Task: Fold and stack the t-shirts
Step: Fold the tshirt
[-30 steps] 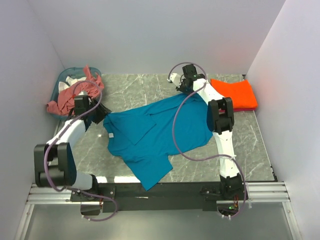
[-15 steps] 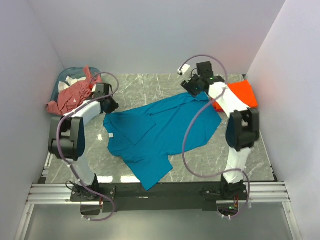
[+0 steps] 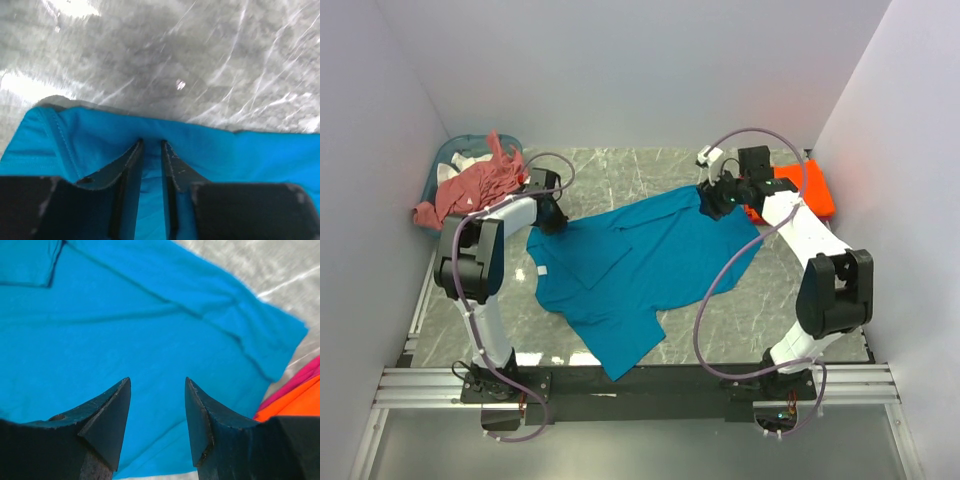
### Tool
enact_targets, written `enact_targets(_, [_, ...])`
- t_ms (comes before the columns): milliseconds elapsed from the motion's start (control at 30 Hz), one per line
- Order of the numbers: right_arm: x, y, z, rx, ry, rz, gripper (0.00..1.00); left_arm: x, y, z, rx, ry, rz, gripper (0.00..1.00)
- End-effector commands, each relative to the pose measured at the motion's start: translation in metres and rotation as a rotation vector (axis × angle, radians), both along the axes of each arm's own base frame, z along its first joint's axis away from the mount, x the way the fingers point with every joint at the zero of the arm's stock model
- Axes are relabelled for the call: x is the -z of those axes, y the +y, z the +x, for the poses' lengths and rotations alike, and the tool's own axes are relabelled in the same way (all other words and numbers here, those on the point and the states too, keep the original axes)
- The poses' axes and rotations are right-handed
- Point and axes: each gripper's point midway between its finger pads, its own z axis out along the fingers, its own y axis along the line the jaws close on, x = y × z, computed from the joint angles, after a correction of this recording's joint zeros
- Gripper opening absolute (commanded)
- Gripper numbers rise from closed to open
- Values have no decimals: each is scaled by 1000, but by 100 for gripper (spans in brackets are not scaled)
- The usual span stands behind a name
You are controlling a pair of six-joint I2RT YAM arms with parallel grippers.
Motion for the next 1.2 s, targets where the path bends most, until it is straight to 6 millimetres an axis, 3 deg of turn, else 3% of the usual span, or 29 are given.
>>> enact_targets(0, [-33, 3, -12, -11, -53, 85, 54, 28, 10, -10, 12, 103, 65, 27])
enact_targets(233, [-32, 2, -32, -14, -44, 108, 54, 36, 27, 22, 1, 147, 131, 23])
enact_targets(333, [-28, 0, -38, -19, -38, 99, 54, 37, 35, 49, -13, 150, 150, 23])
enact_targets(433, [-22, -1, -49, -47, -15, 81, 54, 39, 44, 58, -18, 175, 160, 23])
enact_targets(600, [-4, -4, -72, -169, 17, 14, 54, 23, 42, 88, 30, 134, 150, 24])
enact_targets(700, [6, -12, -80, -204, 16, -42, 54, -6, 27, 101, 90, 57, 90, 25])
enact_targets(767, [20, -21, -88, -212, 34, -74, 54, -36, 13, 106, 139, -26, 36, 30])
enact_targets(900, [33, -33, -100, -251, 57, -81, 54, -94, -15, 99, 244, -182, -64, 49])
enact_targets(933, [32, -41, -98, -254, 45, -82, 54, -116, -26, 92, 279, -233, -99, 53])
enact_targets(1000, [27, -44, -98, -285, 37, -56, 54, -140, -34, 83, 316, -292, -125, 57])
enact_targets(1033, [26, -42, -105, -324, 45, -26, 54, -161, -40, 69, 340, -334, -141, 60])
enact_targets(1100, [23, -46, -109, -336, 67, -1, 54, -189, -45, 58, 370, -433, -136, 64])
enact_targets(1133, [20, -42, -111, -365, 54, 18, 55, -210, -45, 38, 380, -487, -128, 67])
enact_targets(1167, [18, -40, -113, -377, 44, 24, 55, -223, -44, 31, 395, -542, -108, 68])
